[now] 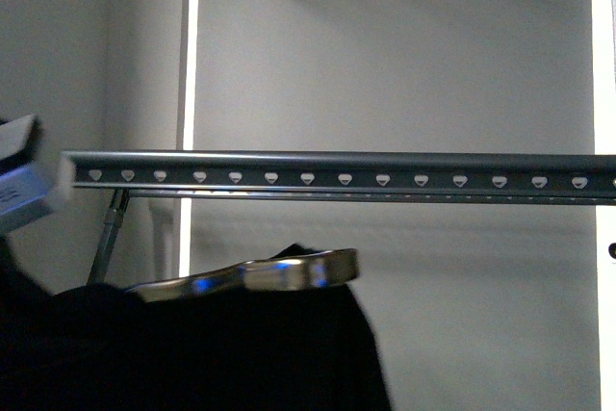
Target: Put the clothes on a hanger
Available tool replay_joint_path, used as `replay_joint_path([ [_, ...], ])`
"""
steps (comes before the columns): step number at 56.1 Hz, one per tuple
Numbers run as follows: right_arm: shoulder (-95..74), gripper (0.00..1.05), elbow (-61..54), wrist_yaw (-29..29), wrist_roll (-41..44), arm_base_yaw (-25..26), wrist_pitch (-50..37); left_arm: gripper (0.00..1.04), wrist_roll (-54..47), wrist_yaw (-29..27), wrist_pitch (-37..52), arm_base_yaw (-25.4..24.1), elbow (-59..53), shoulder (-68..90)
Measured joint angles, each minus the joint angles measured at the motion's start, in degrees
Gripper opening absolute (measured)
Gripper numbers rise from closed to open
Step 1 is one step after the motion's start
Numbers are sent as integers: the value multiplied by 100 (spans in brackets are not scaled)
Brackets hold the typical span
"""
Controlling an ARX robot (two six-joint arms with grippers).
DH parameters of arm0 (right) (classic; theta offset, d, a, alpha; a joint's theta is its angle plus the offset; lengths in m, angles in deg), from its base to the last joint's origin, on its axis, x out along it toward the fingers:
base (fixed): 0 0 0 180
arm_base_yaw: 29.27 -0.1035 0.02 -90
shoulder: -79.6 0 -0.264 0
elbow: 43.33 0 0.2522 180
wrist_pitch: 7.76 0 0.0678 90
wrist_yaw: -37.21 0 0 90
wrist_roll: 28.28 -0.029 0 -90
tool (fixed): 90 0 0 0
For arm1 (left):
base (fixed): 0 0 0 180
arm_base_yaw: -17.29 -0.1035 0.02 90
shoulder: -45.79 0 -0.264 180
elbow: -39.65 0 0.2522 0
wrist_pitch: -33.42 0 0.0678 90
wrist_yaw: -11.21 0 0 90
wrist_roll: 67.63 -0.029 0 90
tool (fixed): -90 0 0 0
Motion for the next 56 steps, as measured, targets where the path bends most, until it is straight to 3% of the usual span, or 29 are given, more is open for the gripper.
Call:
replay_joint_path([
  [13, 0, 97, 0, 0, 0, 0, 0, 5, -1886, -337, 304, 1021, 1172, 769],
  [19, 0, 97, 0, 0, 0, 0, 0, 5, -2594, -341, 376, 1211, 1478, 1010],
  [32, 0, 97, 0, -2, 0, 0, 0, 5, -4210, -505, 404, 1281, 1851, 1469],
  [52, 0, 97, 0, -2, 0, 0, 0, 5, -4631, -535, 404, 1279, 1851, 1512],
  [53, -22, 97, 2, 109, 26, 26, 20, 5, -4636, -535, 404, 1279, 1851, 1512],
  [56, -363, 97, 188, 1320, 249, 435, 385, 5, -4640, -535, 404, 1279, 1851, 1512],
])
